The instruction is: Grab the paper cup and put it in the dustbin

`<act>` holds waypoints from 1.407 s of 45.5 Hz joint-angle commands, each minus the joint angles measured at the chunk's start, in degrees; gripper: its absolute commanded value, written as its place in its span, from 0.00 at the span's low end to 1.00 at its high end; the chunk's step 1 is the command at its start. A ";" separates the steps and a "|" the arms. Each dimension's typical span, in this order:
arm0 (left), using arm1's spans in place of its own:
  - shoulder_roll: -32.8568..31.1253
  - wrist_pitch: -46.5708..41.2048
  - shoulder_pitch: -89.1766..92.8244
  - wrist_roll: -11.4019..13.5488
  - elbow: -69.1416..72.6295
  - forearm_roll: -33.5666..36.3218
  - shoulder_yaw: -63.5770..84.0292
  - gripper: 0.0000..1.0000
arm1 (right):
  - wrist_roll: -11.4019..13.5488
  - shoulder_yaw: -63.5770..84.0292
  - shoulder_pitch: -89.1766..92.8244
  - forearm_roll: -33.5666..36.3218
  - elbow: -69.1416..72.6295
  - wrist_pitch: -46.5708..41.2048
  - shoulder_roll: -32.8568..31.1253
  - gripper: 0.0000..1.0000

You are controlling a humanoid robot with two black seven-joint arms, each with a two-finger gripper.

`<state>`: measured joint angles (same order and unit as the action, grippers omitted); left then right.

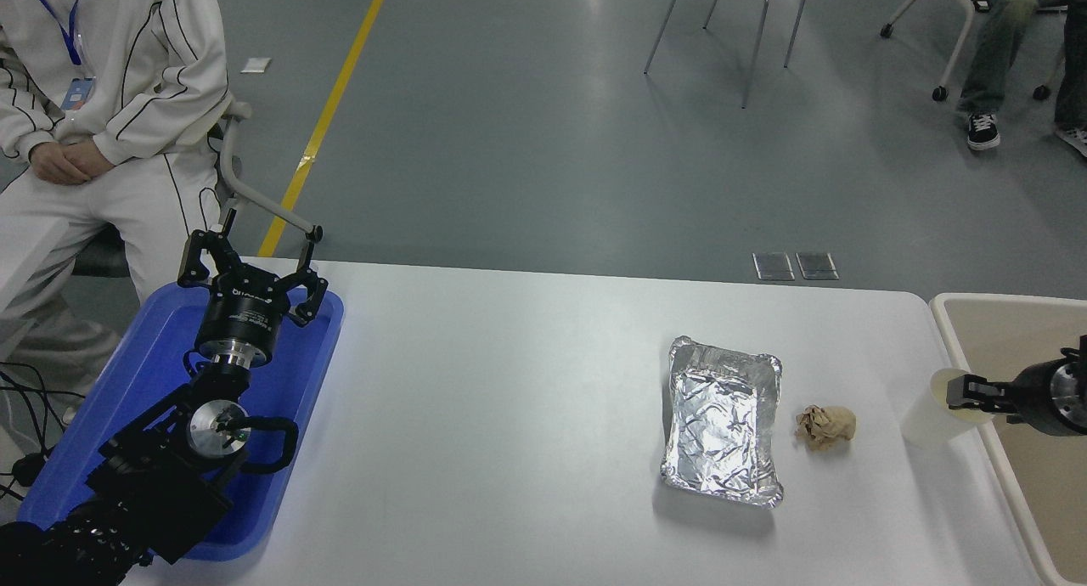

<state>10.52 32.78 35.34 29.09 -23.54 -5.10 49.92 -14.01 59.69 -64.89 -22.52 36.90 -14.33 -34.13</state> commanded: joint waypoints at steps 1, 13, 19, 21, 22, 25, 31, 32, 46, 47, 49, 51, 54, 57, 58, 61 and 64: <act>-0.06 0.00 0.00 0.00 -0.01 0.00 0.00 1.00 | 0.12 -0.63 1.34 0.11 -0.07 0.09 0.03 0.30; 0.03 0.00 0.00 0.00 -0.01 0.00 0.00 1.00 | 1.97 -0.63 1.26 0.98 0.37 -0.61 -0.06 0.00; -0.06 0.00 0.00 0.00 -0.01 0.00 0.00 1.00 | 2.94 -0.54 0.64 3.36 0.81 -0.79 -0.41 0.00; -0.06 0.00 0.00 0.00 -0.01 0.00 0.00 1.00 | 3.02 -0.54 0.38 3.36 1.07 -0.88 -0.49 0.00; 0.03 0.00 0.00 0.00 -0.01 0.00 0.00 1.00 | 3.02 -0.54 0.29 3.36 1.33 -0.97 -0.50 0.00; -0.06 0.00 0.00 -0.09 -0.01 0.00 0.00 1.00 | 3.11 -0.28 -0.94 3.10 2.82 -1.58 -0.93 0.00; -0.06 0.00 0.00 -0.09 -0.01 0.00 0.00 1.00 | 3.64 0.95 -5.68 2.30 6.87 -4.13 -3.04 0.00; 0.03 0.00 0.00 -0.09 -0.01 0.00 0.00 1.00 | 3.73 1.91 -7.52 2.22 8.18 -4.83 -3.57 0.00; 0.03 0.00 0.00 -0.09 -0.01 0.00 0.00 1.00 | 3.46 11.67 -24.75 1.25 20.23 -12.12 -4.45 0.00; 0.03 0.00 0.00 -0.09 -0.01 0.00 0.00 1.00 | 3.46 11.93 -25.80 1.16 20.75 -12.91 -4.54 0.00; -0.06 0.00 0.00 -0.09 -0.01 0.00 0.00 1.00 | 3.46 12.37 -27.65 1.07 21.72 -14.58 -4.54 0.00; -0.06 0.00 0.00 -0.09 -0.01 0.00 0.00 1.00 | 3.46 12.64 -29.32 0.63 22.34 -16.34 -4.54 0.00; 0.03 0.00 0.00 -0.09 -0.01 0.00 0.00 1.00 | 3.46 12.73 -31.78 0.20 22.87 -19.33 -4.71 0.00; 0.03 0.00 0.00 -0.09 -0.01 0.00 0.00 1.00 | 3.55 12.90 -33.81 0.11 23.13 -22.40 -5.15 0.00; -0.06 0.00 0.00 -0.09 -0.01 0.00 0.00 1.00 | 3.55 12.99 -34.42 0.11 23.13 -23.28 -5.15 0.00; 0.03 0.00 0.00 -0.09 -0.01 0.00 0.00 1.00 | 3.55 13.08 -36.44 0.11 23.13 -25.83 -5.24 0.00; 0.03 0.00 0.00 -0.09 -0.01 0.00 0.00 1.00 | 3.55 13.34 -38.29 0.11 23.13 -28.82 -5.42 0.00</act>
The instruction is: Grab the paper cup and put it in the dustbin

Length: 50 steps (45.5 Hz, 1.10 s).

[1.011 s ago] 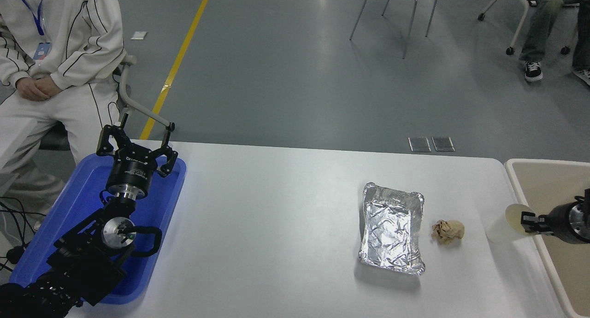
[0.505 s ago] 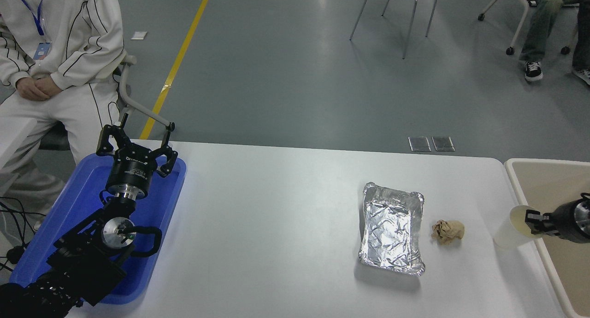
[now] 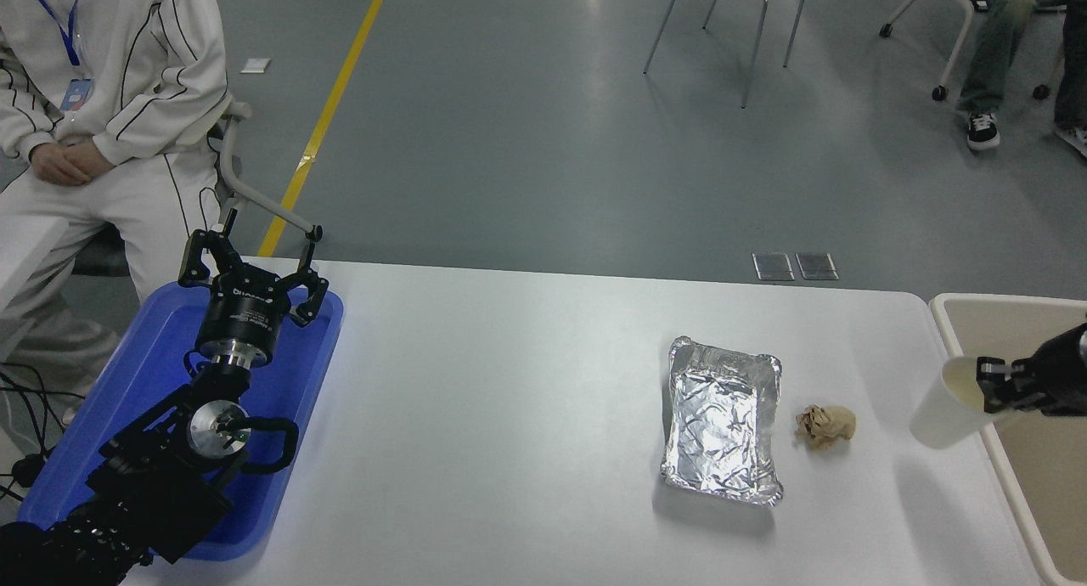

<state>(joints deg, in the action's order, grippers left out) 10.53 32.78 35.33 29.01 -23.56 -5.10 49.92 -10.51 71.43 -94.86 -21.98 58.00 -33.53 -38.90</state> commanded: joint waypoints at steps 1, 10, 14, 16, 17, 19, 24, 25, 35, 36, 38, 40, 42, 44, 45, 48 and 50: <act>0.02 0.00 0.00 0.00 0.00 0.00 0.00 1.00 | 0.05 1.78 -8.94 -0.44 2.03 -10.59 -0.73 0.00; 0.02 0.00 0.00 0.00 0.00 0.00 0.00 1.00 | 0.05 3.89 -16.41 -0.61 2.20 -11.47 -1.35 0.00; 0.02 0.00 0.00 0.00 0.00 0.00 0.00 1.00 | 0.05 5.38 -19.74 -0.44 2.20 -11.47 -1.26 0.00; 0.02 0.00 0.00 0.00 0.00 0.00 0.00 1.00 | 0.05 6.08 -21.41 -0.44 2.20 -11.47 -1.26 0.00; 0.02 0.00 0.00 0.00 0.00 0.00 0.00 1.00 | 0.05 6.44 -22.12 -0.44 2.20 -11.47 -1.26 0.00; 0.02 0.00 0.00 0.00 0.00 0.00 0.00 1.00 | 0.05 6.88 -23.35 -0.44 2.20 -11.47 -1.26 0.00; 0.02 0.00 0.00 0.00 0.00 0.00 0.00 1.00 | 0.05 7.41 -25.81 -0.44 2.20 -11.47 -1.26 0.00; 0.02 0.00 0.00 0.00 0.00 0.00 0.00 1.00 | 0.05 7.49 -26.25 -0.61 2.20 -11.47 -1.18 0.00; 0.02 0.00 0.00 0.00 0.00 0.00 0.00 1.00 | 0.05 10.30 -32.23 -0.61 2.29 -11.47 -0.47 0.00; 0.02 0.00 0.00 0.00 0.00 0.00 0.00 1.00 | 0.05 10.31 -32.58 -0.61 2.20 -11.47 -0.47 0.00; 0.02 0.00 0.00 0.00 0.00 0.00 0.00 1.00 | 0.05 10.48 -33.55 -0.61 2.20 -11.47 -0.47 0.00; 0.02 0.00 0.00 0.00 0.00 0.00 0.00 1.00 | 0.05 10.57 -34.34 -0.61 2.29 -11.47 -0.47 0.00; 0.02 0.00 0.00 0.00 0.00 0.00 0.00 1.00 | 0.14 10.57 -34.87 -0.61 2.20 -11.47 -0.47 0.00; 0.02 0.00 0.00 0.00 0.00 0.00 0.00 1.00 | 0.14 10.66 -35.05 -0.61 2.20 -11.47 -0.47 0.00; 0.02 0.00 0.00 0.00 0.00 0.00 0.00 1.00 | 0.14 10.74 -35.13 -0.61 2.20 -11.47 -0.47 0.00; 0.02 0.00 0.00 0.00 0.00 0.00 0.00 1.00 | 0.14 11.18 -35.40 -0.61 2.20 -11.47 -0.47 0.00; 0.02 0.00 0.00 0.00 0.00 0.00 0.00 1.00 | 0.14 11.71 -35.66 -0.61 2.20 -11.47 -0.47 0.00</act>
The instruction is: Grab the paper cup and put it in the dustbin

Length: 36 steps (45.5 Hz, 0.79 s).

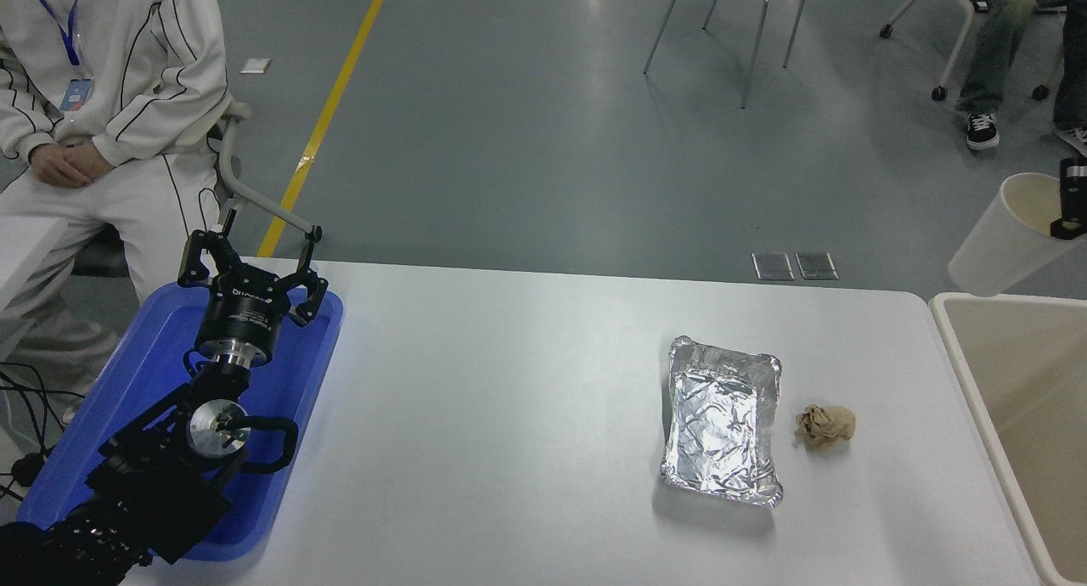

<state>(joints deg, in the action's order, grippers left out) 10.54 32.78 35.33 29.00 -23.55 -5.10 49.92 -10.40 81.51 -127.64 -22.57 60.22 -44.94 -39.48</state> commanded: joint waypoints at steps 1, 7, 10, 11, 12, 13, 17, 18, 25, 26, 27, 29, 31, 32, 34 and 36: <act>0.01 0.00 0.00 0.00 0.00 0.00 0.00 1.00 | 0.03 1.99 -2.88 -0.02 -0.02 -0.06 0.10 0.00; 0.01 0.00 0.00 0.00 0.00 0.00 0.00 1.00 | 0.03 3.39 -3.06 -0.28 -0.46 -0.06 -0.34 0.00; 0.01 0.00 0.00 0.00 0.00 0.00 0.00 1.00 | 0.03 4.97 -2.97 -0.28 -0.81 -0.06 -0.60 0.00; 0.01 0.00 0.00 0.00 0.00 0.00 0.00 1.00 | 0.03 5.41 -2.97 -0.28 -0.90 -0.06 -0.77 0.00; 0.01 0.00 0.00 0.00 0.00 0.00 0.00 1.00 | 0.03 5.68 -2.97 -0.28 -0.98 -0.06 -1.04 0.00; 0.01 0.00 0.00 0.00 0.00 0.00 0.00 1.00 | 0.03 5.94 -2.88 -0.28 -1.07 -0.06 -1.30 0.00; 0.01 0.00 0.00 0.00 0.00 0.00 0.00 1.00 | 0.03 6.73 -2.79 -0.46 -1.86 -0.06 -3.14 0.00; 0.01 0.00 0.00 0.00 0.00 0.00 0.00 1.00 | 0.03 6.74 -2.71 -0.46 -2.30 -0.06 -3.76 0.00; 0.00 0.00 0.00 0.00 0.00 0.00 0.00 1.00 | 0.03 6.65 -0.95 -1.95 -5.28 -0.06 -7.45 0.00; 0.01 0.00 0.00 0.00 0.00 0.00 0.00 1.00 | 0.03 6.47 -0.42 -2.30 -5.81 -0.06 -8.06 0.00; 0.01 0.00 0.00 0.00 0.00 0.00 0.00 1.00 | 0.03 6.04 0.19 -2.56 -6.43 -0.06 -8.68 0.00; 0.00 0.00 0.00 0.00 0.00 0.00 0.00 1.00 | 0.03 5.60 1.68 -2.92 -7.31 -0.06 -10.00 0.00; 0.01 0.00 0.00 0.00 0.00 0.00 0.00 1.00 | 0.03 5.59 3.00 -3.00 -8.10 -0.06 -10.79 0.00; 0.01 0.00 0.00 0.00 0.00 0.00 0.00 1.00 | 0.03 5.51 3.44 -3.00 -8.45 -0.06 -11.06 0.00; 0.01 0.00 0.00 0.00 0.00 0.00 0.00 1.00 | 0.03 5.42 4.76 -3.18 -9.59 -0.06 -11.06 0.00; 0.01 0.00 0.00 0.00 0.00 0.00 0.00 1.00 | 0.03 5.33 6.86 -3.18 -10.91 -0.06 -11.23 0.00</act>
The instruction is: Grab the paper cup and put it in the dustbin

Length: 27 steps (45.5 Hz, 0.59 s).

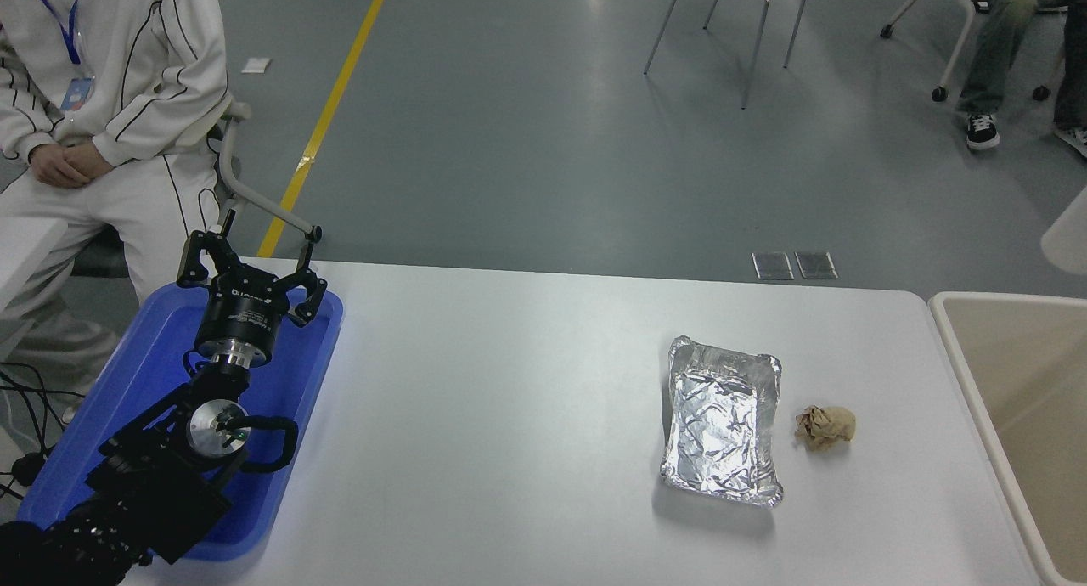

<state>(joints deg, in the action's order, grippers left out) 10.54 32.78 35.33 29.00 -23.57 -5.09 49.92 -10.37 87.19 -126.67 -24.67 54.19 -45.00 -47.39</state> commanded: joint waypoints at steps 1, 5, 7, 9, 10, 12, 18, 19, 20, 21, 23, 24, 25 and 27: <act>0.01 0.00 0.00 0.00 0.01 -0.01 0.00 1.00 | 0.09 -0.35 6.78 -0.99 -5.50 0.00 -3.41 0.00; -0.08 0.00 0.00 0.00 0.01 -0.01 0.00 1.00 | 0.09 -1.23 9.60 -0.90 -7.78 0.00 -4.73 0.00; -0.08 0.00 0.00 0.00 0.01 -0.01 0.00 1.00 | 0.09 -1.93 10.48 -0.90 -8.58 0.00 -5.69 0.00; 0.01 0.00 0.00 0.00 0.01 -0.01 0.00 1.00 | 0.09 -2.72 11.62 -0.90 -9.71 0.00 -7.10 0.00; 0.01 0.00 0.00 0.00 0.01 -0.01 0.00 1.00 | 0.09 -3.25 12.32 -0.90 -10.42 0.00 -7.71 0.00; 0.01 0.00 0.00 0.00 0.01 -0.01 0.00 1.00 | 0.09 -4.30 14.25 -0.90 -12.00 0.00 -8.59 0.00; 0.01 0.00 0.00 0.00 0.01 -0.01 0.00 1.00 | 0.00 -9.83 23.56 -0.90 -17.45 0.00 -9.57 0.00; 0.01 0.00 0.00 0.00 0.01 -0.01 0.00 1.00 | 0.00 -11.24 25.58 -0.90 -18.33 0.00 -9.57 0.00; 0.01 0.00 0.00 0.00 0.01 -0.01 0.00 1.00 | 0.00 -12.64 27.60 -0.90 -19.38 0.00 -9.57 0.00; -0.08 0.00 0.00 0.00 0.01 -0.01 0.00 1.00 | 0.00 -14.22 29.71 -0.90 -20.35 0.00 -9.57 0.00; 0.01 0.00 0.00 0.00 0.01 -0.01 -0.09 1.00 | 0.00 -17.65 33.84 -0.90 -22.54 0.00 -9.57 0.00; 0.01 0.00 0.00 0.00 0.01 -0.01 0.00 1.00 | 0.00 -19.49 35.86 -0.90 -23.51 0.00 -9.57 0.00; 0.01 0.00 0.00 0.09 0.01 -0.01 0.00 1.00 | 0.00 -21.43 38.06 -0.90 -24.48 0.00 -9.57 0.00; 0.01 0.00 0.00 0.00 0.01 -0.01 0.00 1.00 | 0.00 -25.21 42.28 -0.99 -26.41 0.00 -9.48 0.00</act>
<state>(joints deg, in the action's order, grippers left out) 10.53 32.78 35.33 29.00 -23.55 -5.10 49.92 -10.33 76.30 -103.10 -25.52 37.56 -45.00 -55.67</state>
